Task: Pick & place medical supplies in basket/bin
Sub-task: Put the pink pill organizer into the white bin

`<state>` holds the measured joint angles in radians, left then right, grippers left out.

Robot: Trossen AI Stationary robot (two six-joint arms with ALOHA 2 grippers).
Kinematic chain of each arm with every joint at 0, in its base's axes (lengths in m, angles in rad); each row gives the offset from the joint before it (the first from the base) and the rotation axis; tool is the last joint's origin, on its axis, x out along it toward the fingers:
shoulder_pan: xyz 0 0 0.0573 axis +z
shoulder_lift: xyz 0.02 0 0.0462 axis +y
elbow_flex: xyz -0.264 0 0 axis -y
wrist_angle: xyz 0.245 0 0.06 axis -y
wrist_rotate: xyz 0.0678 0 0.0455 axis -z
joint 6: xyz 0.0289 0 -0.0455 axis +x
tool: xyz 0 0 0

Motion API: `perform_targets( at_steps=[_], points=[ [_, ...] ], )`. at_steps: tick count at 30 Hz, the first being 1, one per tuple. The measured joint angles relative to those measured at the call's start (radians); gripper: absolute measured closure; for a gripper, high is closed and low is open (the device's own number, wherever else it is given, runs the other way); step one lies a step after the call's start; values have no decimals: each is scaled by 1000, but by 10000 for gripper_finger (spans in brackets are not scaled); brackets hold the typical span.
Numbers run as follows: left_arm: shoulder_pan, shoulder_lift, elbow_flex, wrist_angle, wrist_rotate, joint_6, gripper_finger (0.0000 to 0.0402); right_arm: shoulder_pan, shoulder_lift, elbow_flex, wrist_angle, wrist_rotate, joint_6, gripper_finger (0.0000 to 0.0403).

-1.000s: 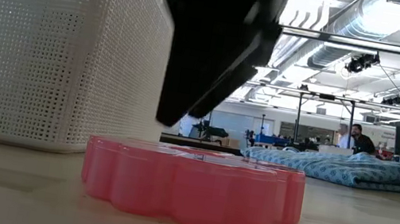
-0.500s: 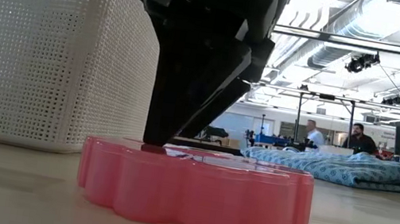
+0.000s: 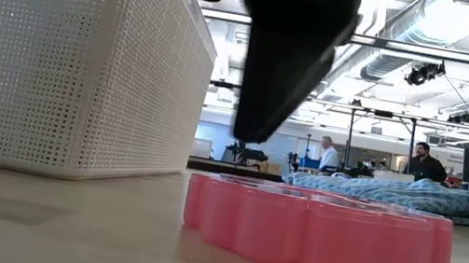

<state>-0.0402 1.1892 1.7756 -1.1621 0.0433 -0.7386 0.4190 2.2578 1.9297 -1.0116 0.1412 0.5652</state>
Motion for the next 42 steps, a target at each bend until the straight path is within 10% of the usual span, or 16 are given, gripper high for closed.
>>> perform_targets(
  at_steps=[25, 35, 42],
  points=[
    [0, 0, 0, -4, 1, -3, 186, 6, -12, -287, 145, -38, 21, 51],
    [0, 0, 0, -16, 1, -3, 186, 1, -9, -289, 181, -69, 8, 201],
    [0, 0, 0, -17, 1, -3, 186, -12, -27, -289, 163, -103, -43, 208]
  ],
)
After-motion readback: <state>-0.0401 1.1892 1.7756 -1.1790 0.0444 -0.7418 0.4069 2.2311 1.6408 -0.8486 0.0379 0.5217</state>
